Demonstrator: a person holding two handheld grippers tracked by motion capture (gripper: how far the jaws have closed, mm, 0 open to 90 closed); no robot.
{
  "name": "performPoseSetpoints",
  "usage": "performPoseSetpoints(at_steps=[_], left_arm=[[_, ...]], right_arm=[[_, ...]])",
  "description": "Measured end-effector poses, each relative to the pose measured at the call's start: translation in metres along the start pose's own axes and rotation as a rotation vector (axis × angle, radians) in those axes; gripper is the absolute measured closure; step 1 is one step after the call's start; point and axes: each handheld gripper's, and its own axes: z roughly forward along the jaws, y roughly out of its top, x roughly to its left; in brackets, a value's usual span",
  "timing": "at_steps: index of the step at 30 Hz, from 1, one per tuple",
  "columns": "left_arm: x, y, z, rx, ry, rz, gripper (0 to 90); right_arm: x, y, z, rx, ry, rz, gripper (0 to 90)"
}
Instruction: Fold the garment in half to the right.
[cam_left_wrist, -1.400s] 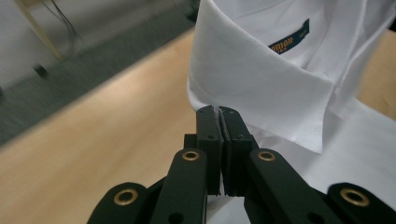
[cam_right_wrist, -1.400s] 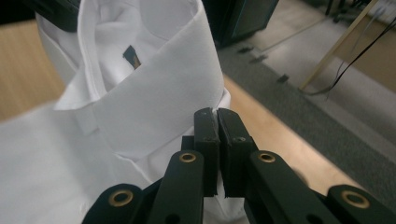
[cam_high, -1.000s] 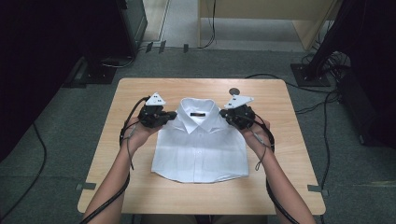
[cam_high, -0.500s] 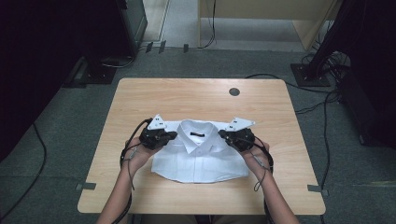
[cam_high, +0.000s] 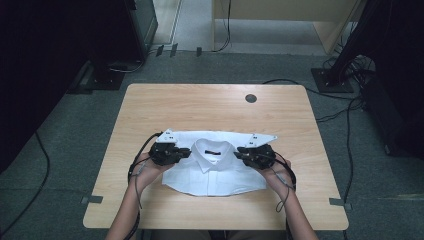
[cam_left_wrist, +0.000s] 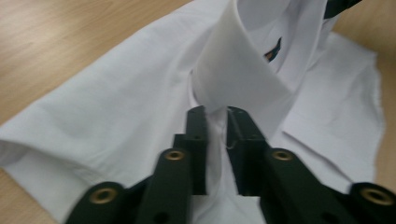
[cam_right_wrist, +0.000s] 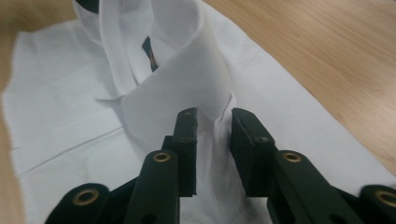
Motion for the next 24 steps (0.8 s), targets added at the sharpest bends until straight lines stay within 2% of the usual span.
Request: performPoseSetpoints(at_steps=[2,4,6,7,12,14,18,21,24], left_arm=[[0.000,0.000,-0.004,-0.001,0.000,0.007,67.7],[0.002,0.000,-0.007,-0.006,0.026,0.001,59.7],[0.006,-0.001,-0.008,-0.022,0.036,-0.028,55.2],[0.007,-0.002,-0.009,-0.029,0.053,-0.032,49.7],[0.017,-0.004,-0.008,-0.053,0.088,-0.063,42.6],[0.020,-0.004,-0.007,-0.053,0.102,-0.060,39.8],[0.026,-0.009,0.000,-0.032,0.121,-0.048,37.3],[0.029,-0.013,0.003,-0.032,0.122,-0.048,33.7],[0.028,-0.015,0.006,-0.042,0.124,-0.029,31.5]], right_arm=[[-0.002,0.000,-0.008,-0.020,0.027,0.013,67.2],[-0.004,0.000,-0.015,-0.038,0.036,0.028,64.6],[-0.008,0.000,-0.022,-0.045,0.020,0.034,62.8],[-0.012,-0.001,-0.025,-0.052,0.010,0.043,62.3],[-0.027,-0.008,-0.033,-0.074,-0.017,0.106,60.3],[-0.034,-0.012,-0.032,-0.069,-0.031,0.138,60.4],[-0.044,-0.022,-0.024,-0.045,-0.049,0.169,60.3],[-0.047,-0.029,-0.017,-0.027,-0.044,0.188,59.5],[-0.048,-0.033,-0.010,-0.021,-0.021,0.203,58.4]])
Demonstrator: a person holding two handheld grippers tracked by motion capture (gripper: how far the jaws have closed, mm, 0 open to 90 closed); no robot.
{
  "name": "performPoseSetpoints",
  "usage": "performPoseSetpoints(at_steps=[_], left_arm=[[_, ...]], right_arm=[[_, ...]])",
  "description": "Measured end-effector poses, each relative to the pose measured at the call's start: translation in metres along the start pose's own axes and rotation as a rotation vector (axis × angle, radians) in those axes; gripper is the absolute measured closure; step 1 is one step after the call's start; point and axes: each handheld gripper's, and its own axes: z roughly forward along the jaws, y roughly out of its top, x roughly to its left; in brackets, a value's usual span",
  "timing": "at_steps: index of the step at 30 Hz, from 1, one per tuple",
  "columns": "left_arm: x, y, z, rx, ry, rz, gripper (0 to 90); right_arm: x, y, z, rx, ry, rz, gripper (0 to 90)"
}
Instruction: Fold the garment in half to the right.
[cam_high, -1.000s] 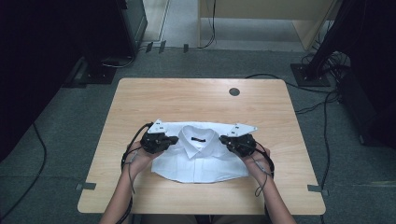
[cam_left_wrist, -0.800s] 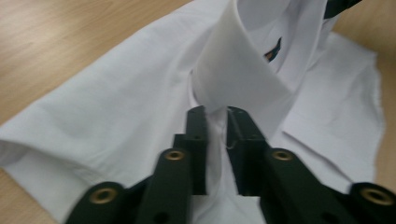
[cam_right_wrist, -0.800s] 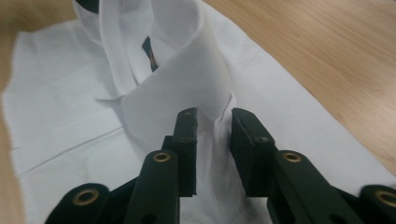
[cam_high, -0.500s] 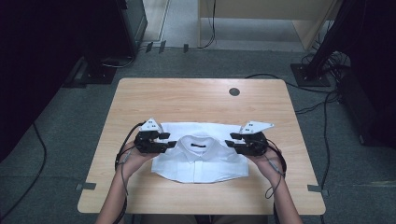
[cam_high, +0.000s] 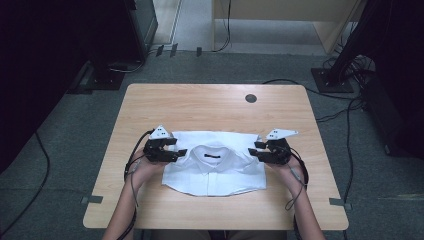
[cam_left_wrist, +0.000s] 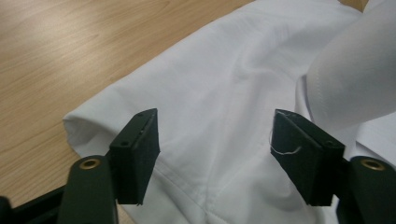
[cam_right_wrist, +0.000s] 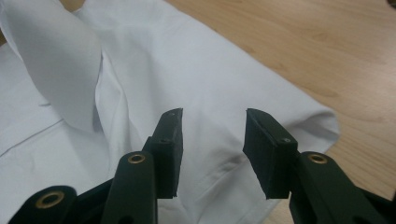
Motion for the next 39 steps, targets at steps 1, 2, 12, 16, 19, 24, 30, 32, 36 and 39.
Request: performPoseSetpoints(at_steps=[1,2,12,16,19,24,30,32,36,39], left_arm=[[0.000,0.000,0.000,0.009,-0.006,0.005,31.1],[0.000,-0.001,0.001,0.010,-0.009,0.004,31.1],[-0.003,-0.009,-0.001,0.021,-0.033,0.013,29.9],[-0.006,-0.013,-0.002,0.038,-0.027,0.055,28.5],[-0.006,-0.016,-0.001,0.048,-0.033,0.062,28.4],[-0.005,-0.020,0.001,0.056,0.001,0.078,25.2],[-0.004,-0.023,0.001,0.072,0.034,0.087,25.2],[-0.004,-0.025,0.004,0.079,0.029,0.081,25.2],[-0.006,-0.028,0.009,0.107,0.026,0.097,25.2],[-0.007,-0.030,0.010,0.094,0.024,0.090,25.2]], right_arm=[[0.000,-0.001,0.003,0.007,0.010,-0.002,58.2],[0.001,-0.002,0.005,0.012,0.017,-0.007,57.5],[0.024,-0.004,0.016,0.045,0.111,-0.093,51.0],[0.030,-0.007,0.019,0.057,0.131,-0.114,47.5],[0.035,-0.011,0.024,0.084,0.130,-0.152,40.0],[0.042,-0.014,0.029,0.103,0.128,-0.170,35.2],[0.049,-0.017,0.036,0.135,0.098,-0.227,29.5],[0.050,-0.017,0.037,0.135,0.094,-0.238,29.5],[0.049,-0.018,0.037,0.132,0.089,-0.253,29.3],[0.047,-0.019,0.037,0.121,0.091,-0.255,29.1]])
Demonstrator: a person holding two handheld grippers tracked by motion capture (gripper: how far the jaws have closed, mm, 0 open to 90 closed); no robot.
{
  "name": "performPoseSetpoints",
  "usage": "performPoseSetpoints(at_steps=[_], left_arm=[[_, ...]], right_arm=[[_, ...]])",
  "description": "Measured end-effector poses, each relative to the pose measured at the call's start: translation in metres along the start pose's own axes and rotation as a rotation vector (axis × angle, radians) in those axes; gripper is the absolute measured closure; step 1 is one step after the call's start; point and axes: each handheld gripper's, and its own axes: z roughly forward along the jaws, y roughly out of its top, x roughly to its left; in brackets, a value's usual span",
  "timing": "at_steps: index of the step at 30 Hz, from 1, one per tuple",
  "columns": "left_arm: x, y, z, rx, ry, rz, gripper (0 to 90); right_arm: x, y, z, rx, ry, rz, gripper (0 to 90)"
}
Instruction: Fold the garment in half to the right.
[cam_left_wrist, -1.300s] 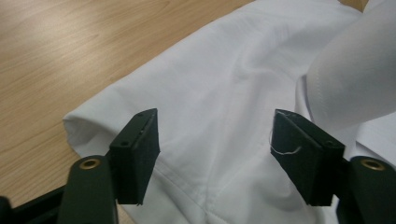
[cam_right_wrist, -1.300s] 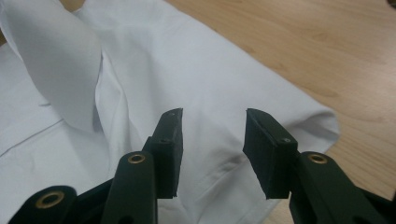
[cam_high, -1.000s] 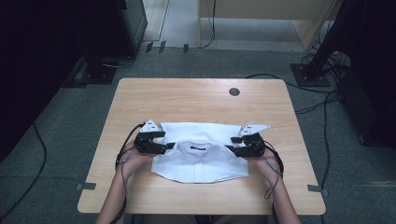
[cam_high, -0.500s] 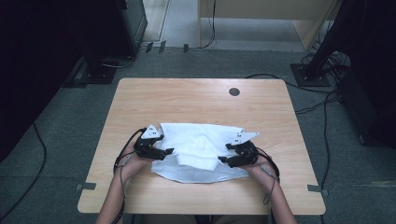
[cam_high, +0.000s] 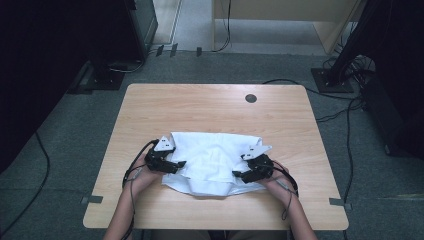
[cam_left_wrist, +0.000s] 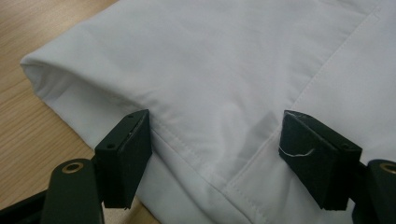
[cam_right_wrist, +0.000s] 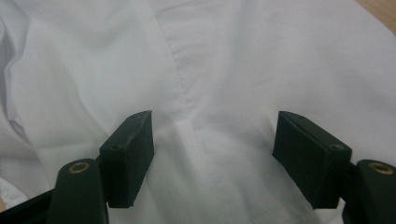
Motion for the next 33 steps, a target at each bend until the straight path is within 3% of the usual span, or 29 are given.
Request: performPoseSetpoints(at_steps=[13,25,31,33], left_arm=[[-0.006,0.000,0.002,-0.018,0.009,-0.019,25.1],[-0.010,0.003,0.003,-0.011,-0.049,-0.036,24.9],[-0.005,0.004,-0.004,-0.046,-0.008,-0.041,24.8],[-0.002,0.004,-0.006,-0.064,0.015,-0.055,24.8]], right_arm=[[-0.011,-0.006,-0.001,-0.038,0.002,0.000,27.8],[-0.018,-0.010,-0.008,-0.026,-0.016,0.026,27.5],[-0.017,-0.004,-0.013,-0.082,-0.005,0.106,27.6],[-0.013,0.000,-0.013,-0.099,-0.010,0.108,27.7]])
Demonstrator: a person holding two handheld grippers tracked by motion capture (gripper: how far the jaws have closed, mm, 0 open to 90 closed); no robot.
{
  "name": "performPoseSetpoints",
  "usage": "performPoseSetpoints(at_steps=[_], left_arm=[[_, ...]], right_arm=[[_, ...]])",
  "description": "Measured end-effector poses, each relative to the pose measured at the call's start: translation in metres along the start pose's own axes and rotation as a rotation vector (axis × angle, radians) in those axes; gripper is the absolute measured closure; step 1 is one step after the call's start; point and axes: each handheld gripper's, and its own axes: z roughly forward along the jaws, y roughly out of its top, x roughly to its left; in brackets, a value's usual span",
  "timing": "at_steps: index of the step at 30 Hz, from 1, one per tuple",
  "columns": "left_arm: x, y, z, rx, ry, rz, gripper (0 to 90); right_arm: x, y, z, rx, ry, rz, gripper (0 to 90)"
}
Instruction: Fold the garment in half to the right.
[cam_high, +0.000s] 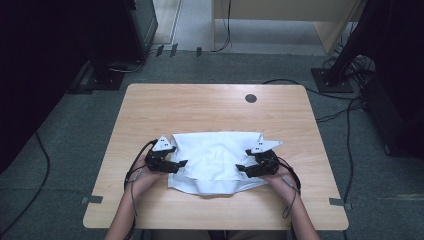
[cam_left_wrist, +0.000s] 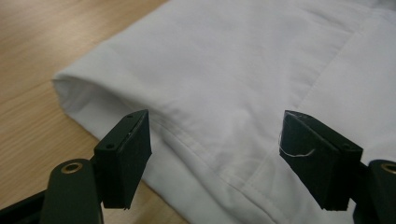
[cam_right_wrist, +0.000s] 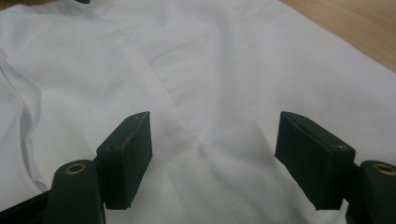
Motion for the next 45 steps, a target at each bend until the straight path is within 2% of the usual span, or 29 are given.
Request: performPoseSetpoints(at_steps=[2,5,10,13,22,26,30,32,33,38,45], left_arm=[[0.002,0.000,-0.001,-0.007,0.012,-0.008,24.8],[0.004,0.000,-0.001,-0.007,0.016,-0.010,24.8],[0.004,-0.003,0.004,0.021,0.015,-0.005,24.8],[0.005,-0.004,0.005,0.028,0.016,-0.004,24.8],[0.004,-0.006,0.008,0.022,0.020,0.005,24.8],[0.002,-0.005,0.009,0.025,0.022,0.011,24.8],[-0.003,-0.003,0.009,0.043,-0.019,0.011,24.8],[-0.004,-0.002,0.009,0.053,-0.054,0.008,24.9],[-0.006,-0.001,0.010,0.053,-0.057,0.010,24.9],[-0.006,0.000,0.010,0.050,-0.040,0.027,24.8],[-0.001,0.000,0.005,0.025,0.011,0.022,24.8]], right_arm=[[0.005,0.004,0.001,-0.009,-0.004,0.002,27.7],[0.014,0.009,0.006,-0.010,-0.010,-0.026,27.8],[0.025,0.013,0.015,-0.016,-0.020,-0.051,27.8],[0.030,0.011,0.023,0.007,-0.024,-0.069,27.8],[0.030,0.007,0.034,0.039,-0.016,-0.046,27.8],[0.030,0.007,0.033,0.047,-0.011,-0.056,27.9],[0.027,0.006,0.029,0.071,0.012,-0.070,27.9],[0.026,0.006,0.026,0.072,0.018,-0.058,27.9],[0.025,0.007,0.026,0.070,0.020,-0.048,27.8],[0.030,0.012,0.025,0.050,0.005,-0.056,27.7],[0.041,0.018,0.031,0.021,0.021,-0.044,17.7]])
